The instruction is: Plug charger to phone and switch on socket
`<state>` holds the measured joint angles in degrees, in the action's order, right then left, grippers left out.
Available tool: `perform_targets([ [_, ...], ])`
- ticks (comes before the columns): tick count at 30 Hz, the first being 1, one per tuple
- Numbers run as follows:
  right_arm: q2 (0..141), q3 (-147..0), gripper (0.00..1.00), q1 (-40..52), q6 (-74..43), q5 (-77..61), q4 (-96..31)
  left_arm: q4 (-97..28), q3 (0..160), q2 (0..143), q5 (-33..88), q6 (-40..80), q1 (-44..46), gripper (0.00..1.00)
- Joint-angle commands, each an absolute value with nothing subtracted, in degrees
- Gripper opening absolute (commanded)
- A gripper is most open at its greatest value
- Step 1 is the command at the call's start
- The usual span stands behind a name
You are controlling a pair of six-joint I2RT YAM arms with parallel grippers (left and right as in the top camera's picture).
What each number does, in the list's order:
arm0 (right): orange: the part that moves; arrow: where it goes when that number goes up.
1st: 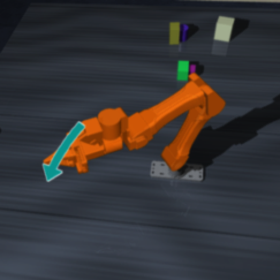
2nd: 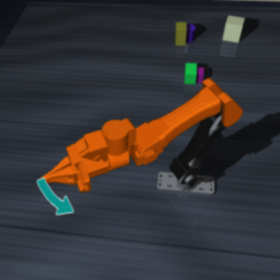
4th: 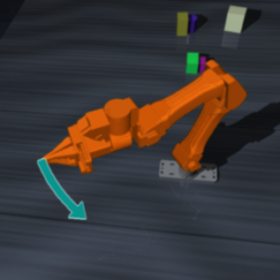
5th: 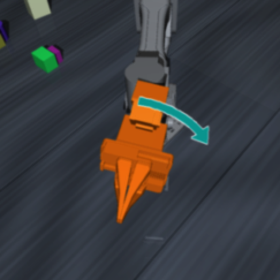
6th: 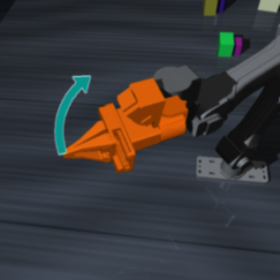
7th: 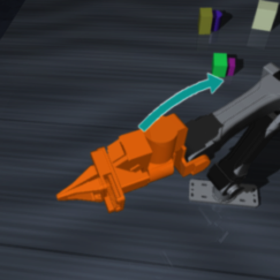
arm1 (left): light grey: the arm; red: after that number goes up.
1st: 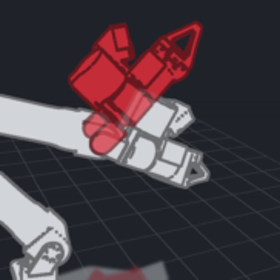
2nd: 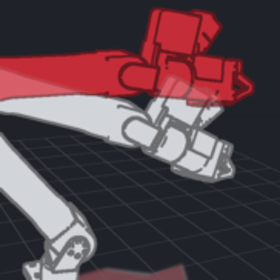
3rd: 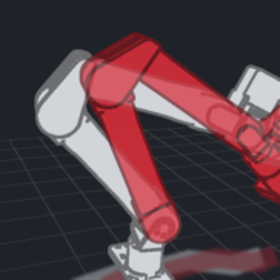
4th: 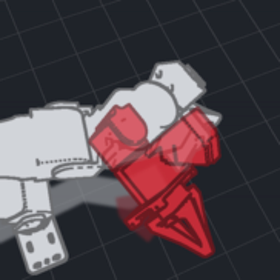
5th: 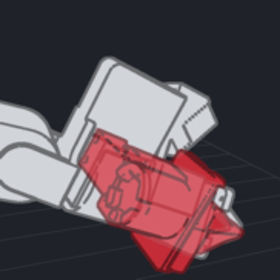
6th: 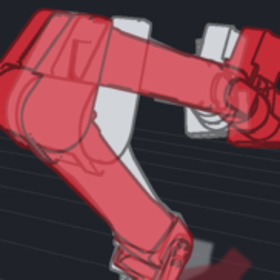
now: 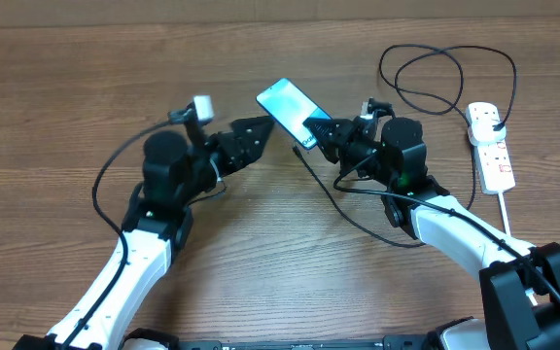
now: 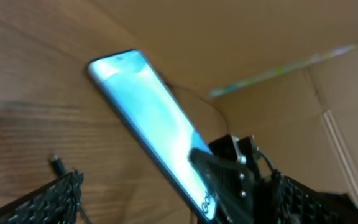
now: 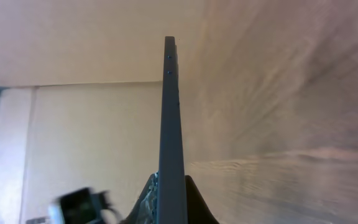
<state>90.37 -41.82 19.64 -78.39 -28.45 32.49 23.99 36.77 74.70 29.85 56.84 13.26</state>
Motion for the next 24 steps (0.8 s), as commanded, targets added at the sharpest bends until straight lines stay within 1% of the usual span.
perform_targets([
  [1,88.8,-42.8,0.04,19.9,-79.1,-27.7,36.9,28.6,32.7,74.9,32.4,64.9,12.2,1.00],
  [6,88.9,-42.8,0.04,20.6,-79.1,-27.5,38.6,34.4,31.6,75.9,32.4,67.0,12.2,1.00],
  [10,90.1,-42.8,0.04,23.3,-77.1,-27.7,39.7,40.9,31.6,80.6,34.4,71.5,11.8,1.00],
  [14,91.4,-42.8,0.04,25.1,-76.0,-27.7,40.1,53.7,31.6,88.2,38.7,75.8,11.6,1.00],
  [17,92.4,-42.8,0.04,25.2,-76.0,-28.2,40.3,60.4,31.6,93.2,39.8,80.1,11.6,1.00],
  [20,93.7,-42.8,0.04,25.2,-76.0,-29.6,40.2,69.8,31.6,97.5,40.1,82.2,11.6,1.00],
  [22,94.6,-42.8,0.04,25.2,-76.0,-30.2,40.2,73.9,31.7,99.5,39.8,84.2,11.6,1.00],
  [24,95.3,-42.8,0.04,25.4,-75.8,-30.3,40.4,75.3,31.7,101.1,39.1,86.5,11.6,1.00],
])
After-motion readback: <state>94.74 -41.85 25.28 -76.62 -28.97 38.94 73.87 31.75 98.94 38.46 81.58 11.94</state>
